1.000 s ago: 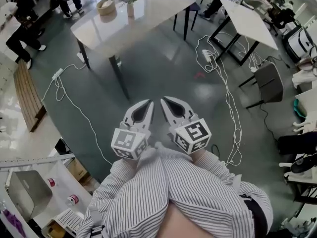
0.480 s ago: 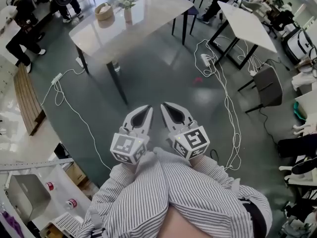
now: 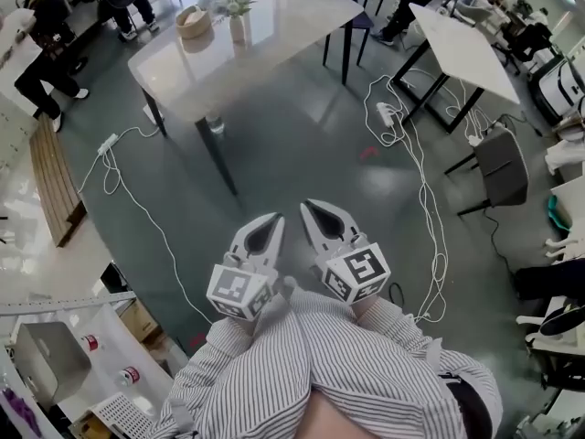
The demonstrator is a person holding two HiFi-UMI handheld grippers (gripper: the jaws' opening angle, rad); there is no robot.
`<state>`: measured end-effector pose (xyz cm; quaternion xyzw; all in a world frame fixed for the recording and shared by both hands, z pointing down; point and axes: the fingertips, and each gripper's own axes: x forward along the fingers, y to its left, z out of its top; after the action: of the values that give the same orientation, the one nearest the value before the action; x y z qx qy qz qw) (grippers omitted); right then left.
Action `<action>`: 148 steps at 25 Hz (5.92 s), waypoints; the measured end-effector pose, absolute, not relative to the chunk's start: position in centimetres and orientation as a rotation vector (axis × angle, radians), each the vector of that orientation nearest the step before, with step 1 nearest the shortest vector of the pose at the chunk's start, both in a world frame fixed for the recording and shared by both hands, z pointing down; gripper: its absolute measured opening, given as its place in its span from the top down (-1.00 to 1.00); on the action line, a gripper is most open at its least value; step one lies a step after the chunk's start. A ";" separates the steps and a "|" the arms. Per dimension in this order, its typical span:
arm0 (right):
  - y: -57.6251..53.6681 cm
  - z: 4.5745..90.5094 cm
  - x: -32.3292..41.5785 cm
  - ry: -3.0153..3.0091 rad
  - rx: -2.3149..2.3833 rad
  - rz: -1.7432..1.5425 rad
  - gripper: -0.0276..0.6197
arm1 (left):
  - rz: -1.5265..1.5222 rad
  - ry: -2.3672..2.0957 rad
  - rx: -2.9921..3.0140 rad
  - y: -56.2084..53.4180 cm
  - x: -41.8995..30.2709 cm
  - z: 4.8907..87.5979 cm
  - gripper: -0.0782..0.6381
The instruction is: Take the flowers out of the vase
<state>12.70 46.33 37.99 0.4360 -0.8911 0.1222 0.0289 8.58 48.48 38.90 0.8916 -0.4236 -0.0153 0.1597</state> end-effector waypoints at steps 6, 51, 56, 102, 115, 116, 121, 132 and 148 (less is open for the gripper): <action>41.7 38.5 14.1 -2.719 1.453 0.428 0.87 | -0.062 -1.197 2.559 43.9 8.2 39.5 0.74; -5.4 39.5 1.5 -2.708 1.260 0.383 0.87 | -0.104 -1.253 2.508 -4.4 -2.2 38.9 0.74; -10.2 38.8 2.2 -2.752 1.185 0.398 0.87 | -0.087 -1.339 2.471 -9.2 -1.6 38.5 0.74; -23.2 42.4 0.3 -2.650 1.138 0.462 0.87 | -0.007 -1.366 2.404 -22.3 -7.6 41.3 0.74; -25.5 43.2 0.8 -2.674 1.131 0.469 0.87 | 0.063 -1.454 2.375 -23.9 -11.7 43.1 0.74; -25.7 43.1 0.7 -2.681 1.134 0.462 0.87 | 0.074 -1.452 2.370 -24.1 -11.9 43.4 0.74; -26.9 44.0 0.5 -2.677 1.113 0.472 0.71 | 0.119 -1.435 2.353 -25.5 -12.9 44.7 0.68; -30.0 45.2 1.3 -2.649 1.104 0.491 0.38 | 0.124 -1.430 2.337 -27.9 -14.8 46.4 0.18; -34.0 47.6 1.4 -2.642 1.078 0.701 0.23 | 0.099 -1.319 2.366 -30.9 -15.6 48.4 0.02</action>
<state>1.37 -33.96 47.62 0.3649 -0.8946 0.2372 0.1014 -15.59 -30.86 48.38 0.8527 -0.4753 0.0356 0.2138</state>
